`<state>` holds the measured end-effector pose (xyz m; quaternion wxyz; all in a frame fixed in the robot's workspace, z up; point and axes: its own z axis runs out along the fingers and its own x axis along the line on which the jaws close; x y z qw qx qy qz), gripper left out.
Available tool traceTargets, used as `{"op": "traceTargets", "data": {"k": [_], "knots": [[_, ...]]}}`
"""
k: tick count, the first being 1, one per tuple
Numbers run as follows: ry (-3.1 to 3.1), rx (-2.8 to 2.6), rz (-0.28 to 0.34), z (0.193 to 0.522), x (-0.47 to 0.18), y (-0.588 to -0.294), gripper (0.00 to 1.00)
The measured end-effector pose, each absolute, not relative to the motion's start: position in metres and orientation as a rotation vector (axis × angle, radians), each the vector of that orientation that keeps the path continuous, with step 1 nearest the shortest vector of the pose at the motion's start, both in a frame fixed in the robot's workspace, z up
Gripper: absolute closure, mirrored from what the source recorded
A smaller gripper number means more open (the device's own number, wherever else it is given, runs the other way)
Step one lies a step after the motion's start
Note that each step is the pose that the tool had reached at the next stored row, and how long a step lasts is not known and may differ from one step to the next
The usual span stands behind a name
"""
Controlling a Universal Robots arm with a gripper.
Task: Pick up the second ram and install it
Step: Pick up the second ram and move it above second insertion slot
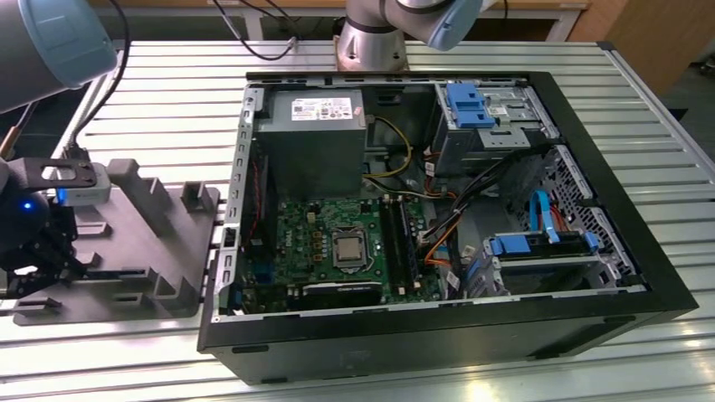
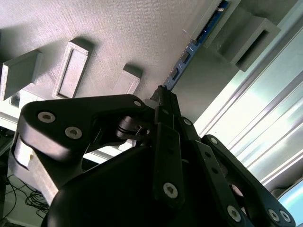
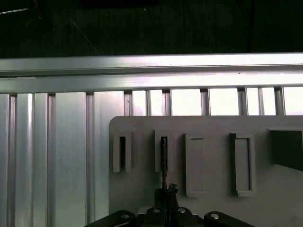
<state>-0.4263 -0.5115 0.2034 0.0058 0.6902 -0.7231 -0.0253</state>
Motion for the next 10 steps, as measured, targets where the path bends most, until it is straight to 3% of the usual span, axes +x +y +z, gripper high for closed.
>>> {"op": "traceTargets", "data": {"k": [10], "knots": [[-2.264,2.162,-0.08,0.2096,-0.4263,-0.5115,0.88]]}}
